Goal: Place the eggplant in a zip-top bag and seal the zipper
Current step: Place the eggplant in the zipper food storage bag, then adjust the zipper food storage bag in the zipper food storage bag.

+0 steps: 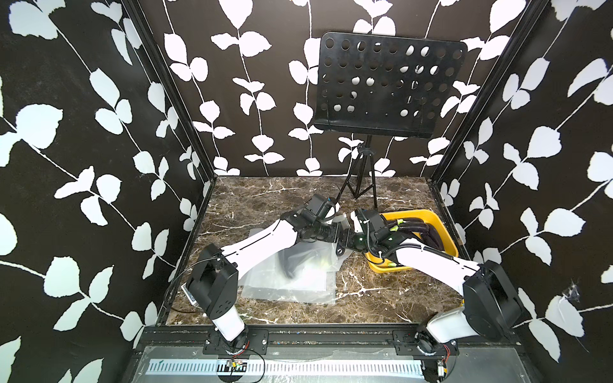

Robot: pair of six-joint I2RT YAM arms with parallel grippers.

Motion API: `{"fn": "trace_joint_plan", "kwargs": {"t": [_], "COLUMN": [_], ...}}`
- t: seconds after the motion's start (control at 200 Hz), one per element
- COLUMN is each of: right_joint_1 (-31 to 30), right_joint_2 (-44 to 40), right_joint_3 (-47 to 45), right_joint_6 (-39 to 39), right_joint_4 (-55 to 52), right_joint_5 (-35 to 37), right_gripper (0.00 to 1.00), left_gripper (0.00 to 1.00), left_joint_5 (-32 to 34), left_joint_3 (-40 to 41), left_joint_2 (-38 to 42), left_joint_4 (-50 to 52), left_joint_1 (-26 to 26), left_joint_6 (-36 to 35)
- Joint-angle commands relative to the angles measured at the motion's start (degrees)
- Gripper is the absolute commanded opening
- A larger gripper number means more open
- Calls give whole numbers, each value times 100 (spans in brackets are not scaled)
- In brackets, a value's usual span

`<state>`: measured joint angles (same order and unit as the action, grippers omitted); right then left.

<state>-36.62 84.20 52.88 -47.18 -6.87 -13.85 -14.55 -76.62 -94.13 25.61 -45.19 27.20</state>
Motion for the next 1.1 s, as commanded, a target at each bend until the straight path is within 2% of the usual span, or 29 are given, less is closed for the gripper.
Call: {"fn": "trace_joint_plan", "kwargs": {"t": [0.0, 0.13, 0.255, 0.31, 0.51, 0.665, 0.765, 0.925, 1.095], "right_joint_1": [-259, -400, -396, -349, -34, 268, 462, 325, 264], "right_joint_2": [-54, -55, -433, -679, -1206, -1311, -1089, -573, -263], "right_joint_3": [257, 468, 398, 468, 751, 690, 370, 254, 261], "right_joint_6": [260, 487, 531, 555, 594, 844, 945, 950, 912], "right_joint_4": [-199, -983, -973, -1038, -1030, -1714, -1538, -1116, -732], "right_joint_5": [74, 142, 214, 332, 248, 788, 571, 415, 194], "right_gripper": [24, 36, 48, 51, 53, 51, 48, 46, 40], "left_gripper": [0, 0, 0, 0, 0, 0, 0, 0, 0], "left_joint_5": [-90, -92, -85, -92, -206, -163, -179, -207, -162], "left_joint_3": [115, 156, 179, 228, 359, 397, 385, 384, 386], "left_joint_2": [380, 378, 378, 364, 264, 358, 395, 445, 500], "left_joint_4": [-91, -154, -66, -56, -118, -163, -183, -171, -153], "left_joint_1": [173, 348, 379, 379, 379, 379, 384, 379, 384], "left_joint_6": [137, 130, 75, 75, 171, 180, 174, 179, 179]}}
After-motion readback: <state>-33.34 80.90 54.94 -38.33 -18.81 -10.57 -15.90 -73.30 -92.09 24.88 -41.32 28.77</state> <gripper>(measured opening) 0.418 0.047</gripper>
